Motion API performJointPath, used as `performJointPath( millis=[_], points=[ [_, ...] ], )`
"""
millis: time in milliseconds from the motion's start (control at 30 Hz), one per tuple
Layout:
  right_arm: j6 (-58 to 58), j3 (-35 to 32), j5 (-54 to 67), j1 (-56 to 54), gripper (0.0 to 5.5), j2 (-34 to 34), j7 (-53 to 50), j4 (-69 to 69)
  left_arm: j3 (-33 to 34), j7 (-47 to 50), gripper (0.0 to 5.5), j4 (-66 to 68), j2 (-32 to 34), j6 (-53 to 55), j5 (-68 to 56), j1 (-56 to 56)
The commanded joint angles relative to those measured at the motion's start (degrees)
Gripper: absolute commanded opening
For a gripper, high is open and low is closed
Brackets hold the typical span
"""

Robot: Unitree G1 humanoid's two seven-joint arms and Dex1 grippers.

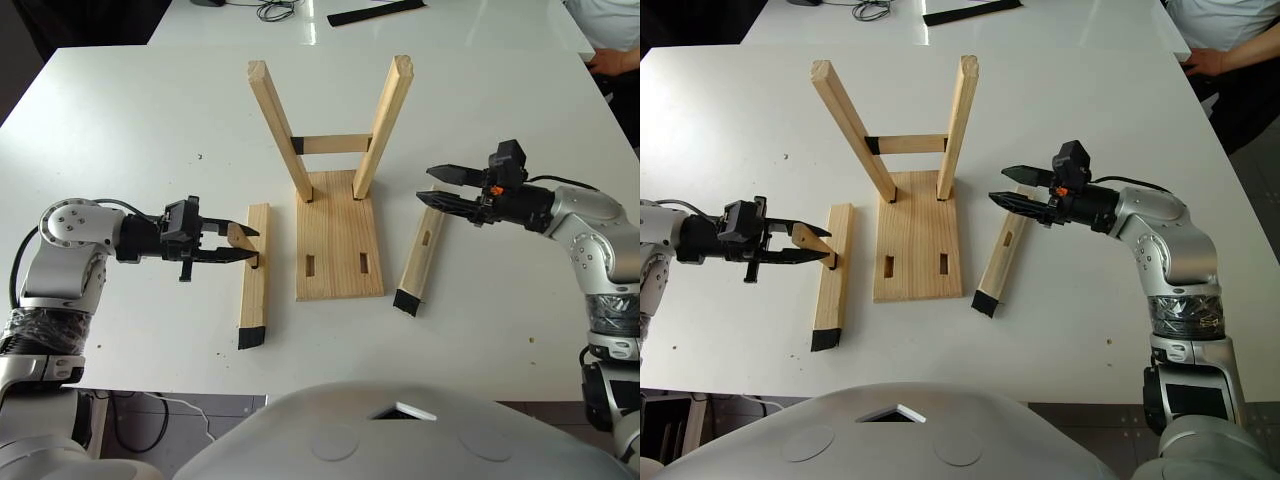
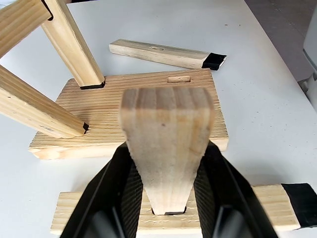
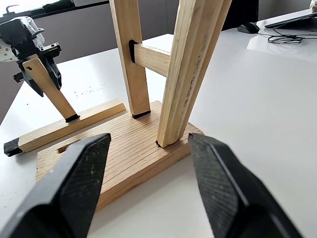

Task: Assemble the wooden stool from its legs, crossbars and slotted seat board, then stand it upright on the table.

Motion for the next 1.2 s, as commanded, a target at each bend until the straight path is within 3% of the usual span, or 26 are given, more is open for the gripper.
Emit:
performJointPath(
  millis=[33, 700, 1033, 1200],
  points=[
    [1.3, -0.9, 1.2, 2.5, 2.88, 0.4, -1.5, -2.8, -1.3, 1.1, 1.31, -1.1, 0.0, -0.1, 3.4, 4.5],
    [2.8, -0.8, 1.7, 1.8, 2.88, 1.3, -3.4, -3.0, -6.3, 2.6, 1.31, 6.9, -1.0, -6.3, 8.1, 8.5],
    [2.0, -0.8, 1.4, 1.7, 2.88, 2.3, -4.1, -2.4, -7.3, 3.3, 1.31, 11.6, -2.0, -7.3, 7.5, 2.7],
    [1.9, -0.3, 1.2, 0.6, 2.88, 3.1, -4.5, -1.7, -7.3, 2.7, 1.31, 13.6, -2.9, -2.2, 4.0, -1.7]
  ],
)
